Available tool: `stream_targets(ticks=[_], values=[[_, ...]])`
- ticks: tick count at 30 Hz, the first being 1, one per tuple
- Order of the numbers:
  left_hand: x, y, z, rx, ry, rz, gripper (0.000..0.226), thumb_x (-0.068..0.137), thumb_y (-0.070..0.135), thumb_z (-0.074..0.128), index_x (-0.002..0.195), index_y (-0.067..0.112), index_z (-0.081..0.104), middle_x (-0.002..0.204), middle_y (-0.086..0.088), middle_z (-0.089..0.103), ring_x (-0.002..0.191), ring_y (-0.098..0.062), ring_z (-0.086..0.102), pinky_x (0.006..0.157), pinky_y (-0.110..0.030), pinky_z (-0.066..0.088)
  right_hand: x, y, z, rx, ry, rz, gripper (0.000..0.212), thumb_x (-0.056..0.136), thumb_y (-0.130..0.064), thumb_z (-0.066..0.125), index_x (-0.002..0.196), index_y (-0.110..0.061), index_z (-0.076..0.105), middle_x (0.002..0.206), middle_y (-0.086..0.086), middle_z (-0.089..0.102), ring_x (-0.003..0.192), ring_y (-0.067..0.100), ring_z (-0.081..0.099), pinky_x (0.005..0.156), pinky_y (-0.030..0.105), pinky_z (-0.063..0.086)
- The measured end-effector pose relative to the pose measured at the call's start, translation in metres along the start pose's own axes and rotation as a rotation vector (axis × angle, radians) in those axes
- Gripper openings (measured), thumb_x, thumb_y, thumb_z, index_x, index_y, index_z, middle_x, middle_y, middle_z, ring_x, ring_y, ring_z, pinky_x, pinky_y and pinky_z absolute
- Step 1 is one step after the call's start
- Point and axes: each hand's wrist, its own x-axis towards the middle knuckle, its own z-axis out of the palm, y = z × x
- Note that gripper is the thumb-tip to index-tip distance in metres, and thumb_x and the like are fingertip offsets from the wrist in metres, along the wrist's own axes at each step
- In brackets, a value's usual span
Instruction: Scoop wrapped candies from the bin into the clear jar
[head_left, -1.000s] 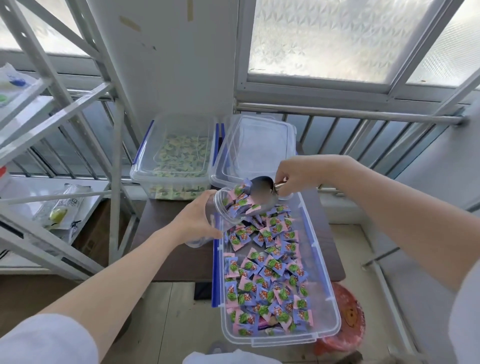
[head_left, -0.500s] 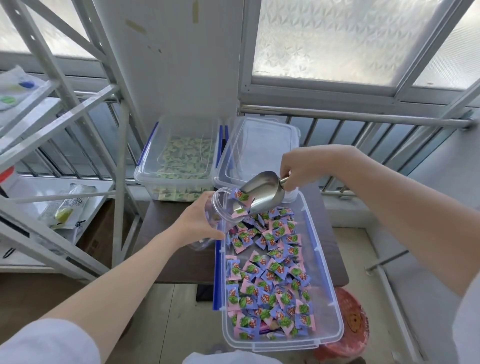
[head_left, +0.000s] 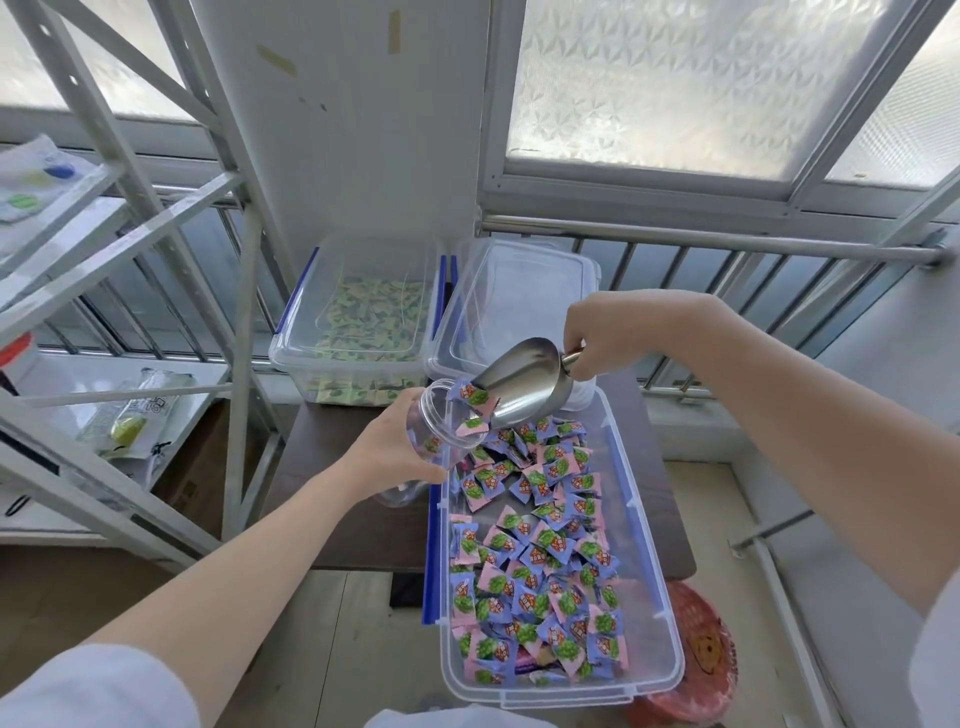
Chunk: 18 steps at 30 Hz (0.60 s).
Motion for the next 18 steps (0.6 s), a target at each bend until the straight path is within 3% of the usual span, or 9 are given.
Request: stream_targets(ticks=[3, 7, 11, 14, 18], values=[[0.0, 0.005, 0.0, 0.034, -0.031, 0.01, 0.088, 0.06, 0.008, 0.084, 0.128, 0.036, 0.036, 0.113, 0.017, 0.057, 0.107, -0.01, 0.057, 0.081, -0.02, 0.043, 0.002, -0.004, 0.004, 0.089, -0.037, -0.005, 0.024, 0.074, -0.023, 0.06, 0.056, -0.011, 0.049, 0.058, 0.005, 0.042, 0.057, 0.023, 0.032, 0.049, 0.029, 0.024], [0.0, 0.006, -0.001, 0.048, -0.023, 0.015, 0.087, 0.058, 0.007, 0.085, 0.122, 0.04, 0.036, 0.116, 0.011, 0.059, 0.094, -0.009, 0.063, 0.074, -0.018, 0.048, 0.001, -0.023, 0.006, -0.05, 0.043, -0.031, 0.018, 0.081, -0.021, 0.055, 0.068, -0.008, 0.055, 0.064, 0.005, 0.045, 0.049, 0.018, 0.029, 0.045, 0.023, 0.022], [-0.004, 0.004, -0.001, -0.009, 0.006, -0.034, 0.084, 0.061, 0.004, 0.082, 0.125, 0.036, 0.038, 0.107, 0.024, 0.052, 0.083, -0.004, 0.058, 0.066, -0.016, 0.044, -0.005, -0.023, 0.0, -0.108, 0.095, -0.002, 0.02, 0.08, -0.019, 0.055, 0.063, -0.009, 0.051, 0.058, 0.002, 0.043, 0.049, 0.018, 0.03, 0.046, 0.024, 0.023], [-0.006, 0.002, 0.003, -0.02, 0.019, -0.045, 0.086, 0.061, 0.004, 0.082, 0.131, 0.031, 0.039, 0.105, 0.028, 0.05, 0.095, -0.001, 0.055, 0.07, -0.011, 0.041, -0.008, -0.014, 0.0, -0.06, 0.064, 0.029, 0.022, 0.079, -0.021, 0.057, 0.061, -0.01, 0.052, 0.058, 0.004, 0.047, 0.051, 0.019, 0.034, 0.048, 0.026, 0.025], [-0.004, 0.003, 0.007, -0.024, 0.024, -0.05, 0.09, 0.061, 0.005, 0.083, 0.137, 0.027, 0.038, 0.106, 0.026, 0.051, 0.104, -0.009, 0.056, 0.075, -0.014, 0.041, -0.013, 0.002, 0.016, 0.121, 0.004, 0.117, 0.021, 0.08, -0.023, 0.053, 0.067, -0.008, 0.058, 0.064, 0.009, 0.054, 0.056, 0.024, 0.042, 0.052, 0.028, 0.033]])
